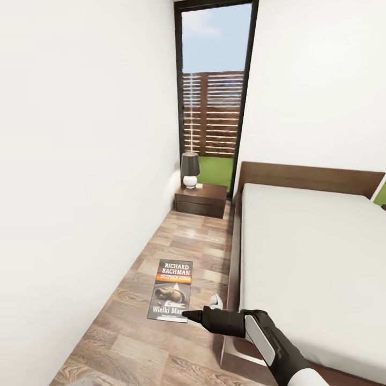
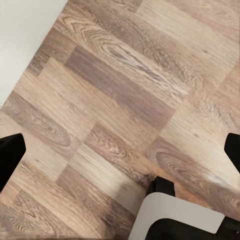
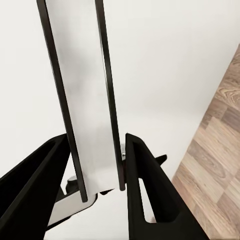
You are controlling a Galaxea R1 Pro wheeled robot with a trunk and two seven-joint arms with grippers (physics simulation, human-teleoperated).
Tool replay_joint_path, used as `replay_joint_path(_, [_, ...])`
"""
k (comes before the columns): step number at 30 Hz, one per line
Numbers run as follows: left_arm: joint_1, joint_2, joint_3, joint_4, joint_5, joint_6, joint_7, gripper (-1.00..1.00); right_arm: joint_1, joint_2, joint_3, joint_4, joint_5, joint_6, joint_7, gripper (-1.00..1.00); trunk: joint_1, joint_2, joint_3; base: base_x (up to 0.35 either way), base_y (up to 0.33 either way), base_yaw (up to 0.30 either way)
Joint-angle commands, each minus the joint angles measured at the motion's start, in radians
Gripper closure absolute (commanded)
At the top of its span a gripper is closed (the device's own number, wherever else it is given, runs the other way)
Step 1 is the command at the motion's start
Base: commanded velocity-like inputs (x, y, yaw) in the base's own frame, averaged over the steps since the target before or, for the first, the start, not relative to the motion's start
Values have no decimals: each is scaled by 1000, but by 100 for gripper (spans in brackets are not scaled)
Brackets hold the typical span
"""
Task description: In the bedroom, move the book from the bed onto either nightstand, and place the two sandals side by side next to the bed.
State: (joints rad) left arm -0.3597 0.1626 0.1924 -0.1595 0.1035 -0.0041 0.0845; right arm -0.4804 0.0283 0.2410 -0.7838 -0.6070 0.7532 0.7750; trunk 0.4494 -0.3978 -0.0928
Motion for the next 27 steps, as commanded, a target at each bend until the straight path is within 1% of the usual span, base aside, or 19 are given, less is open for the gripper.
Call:
replay_joint_path(1, [-1, 0, -2, 0, 10, 0, 2, -100, -1, 0, 0, 0, -5, 6, 0, 100, 1, -2, -2, 0, 0, 250])
replay_joint_path(27, [-1, 0, -2, 0, 10, 1, 1, -100, -1, 1, 2, 0, -5, 5, 0, 100, 1, -2, -16, 0, 2, 277])
